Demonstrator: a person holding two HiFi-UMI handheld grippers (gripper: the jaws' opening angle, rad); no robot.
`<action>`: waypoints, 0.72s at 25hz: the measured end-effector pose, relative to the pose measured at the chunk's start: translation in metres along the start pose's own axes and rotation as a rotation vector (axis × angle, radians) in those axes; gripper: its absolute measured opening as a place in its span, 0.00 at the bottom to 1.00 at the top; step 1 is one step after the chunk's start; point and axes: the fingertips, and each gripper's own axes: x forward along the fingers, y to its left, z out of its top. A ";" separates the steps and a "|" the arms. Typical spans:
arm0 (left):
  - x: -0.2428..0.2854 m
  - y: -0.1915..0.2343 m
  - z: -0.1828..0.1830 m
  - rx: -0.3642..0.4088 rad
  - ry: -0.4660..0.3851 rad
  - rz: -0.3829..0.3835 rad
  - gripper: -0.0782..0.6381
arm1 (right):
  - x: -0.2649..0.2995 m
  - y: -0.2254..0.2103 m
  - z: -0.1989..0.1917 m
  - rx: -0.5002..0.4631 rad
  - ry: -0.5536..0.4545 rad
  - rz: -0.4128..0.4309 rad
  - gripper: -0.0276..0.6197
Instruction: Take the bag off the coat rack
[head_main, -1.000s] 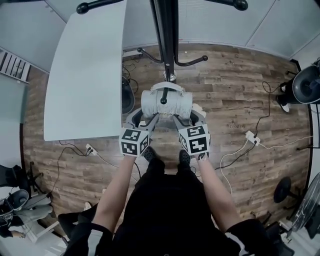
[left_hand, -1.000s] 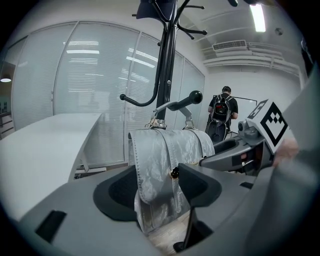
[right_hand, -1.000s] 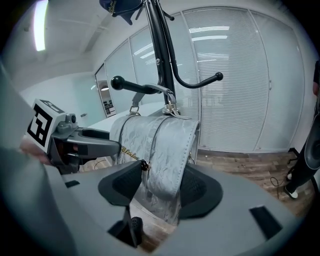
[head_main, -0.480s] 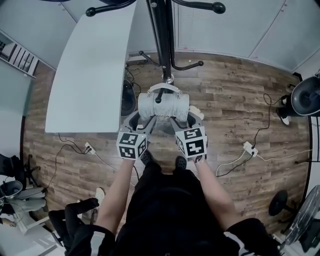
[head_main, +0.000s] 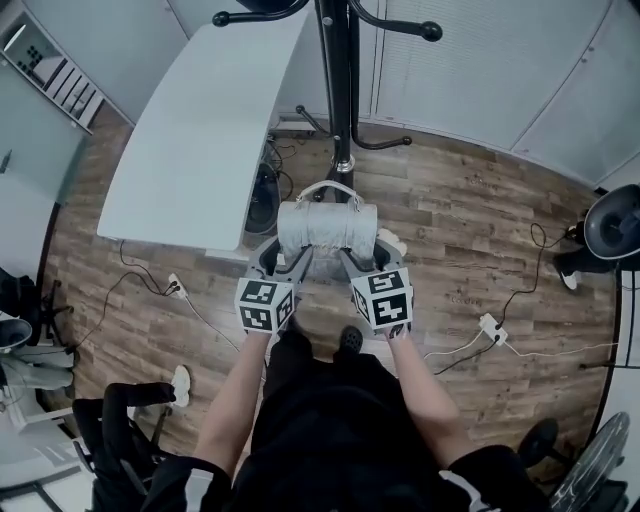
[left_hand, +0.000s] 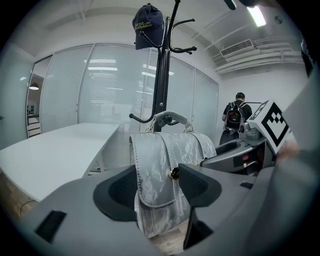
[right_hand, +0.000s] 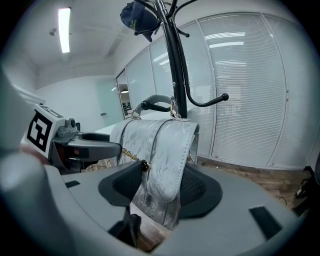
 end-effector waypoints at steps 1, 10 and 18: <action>-0.003 -0.001 0.000 -0.004 -0.006 0.007 0.48 | -0.002 0.001 0.001 -0.008 -0.002 0.004 0.41; -0.024 0.001 0.006 -0.019 -0.047 0.026 0.48 | -0.012 0.018 0.009 -0.037 -0.023 0.014 0.41; -0.052 0.022 0.010 -0.020 -0.061 0.032 0.48 | -0.012 0.051 0.019 -0.037 -0.032 0.022 0.41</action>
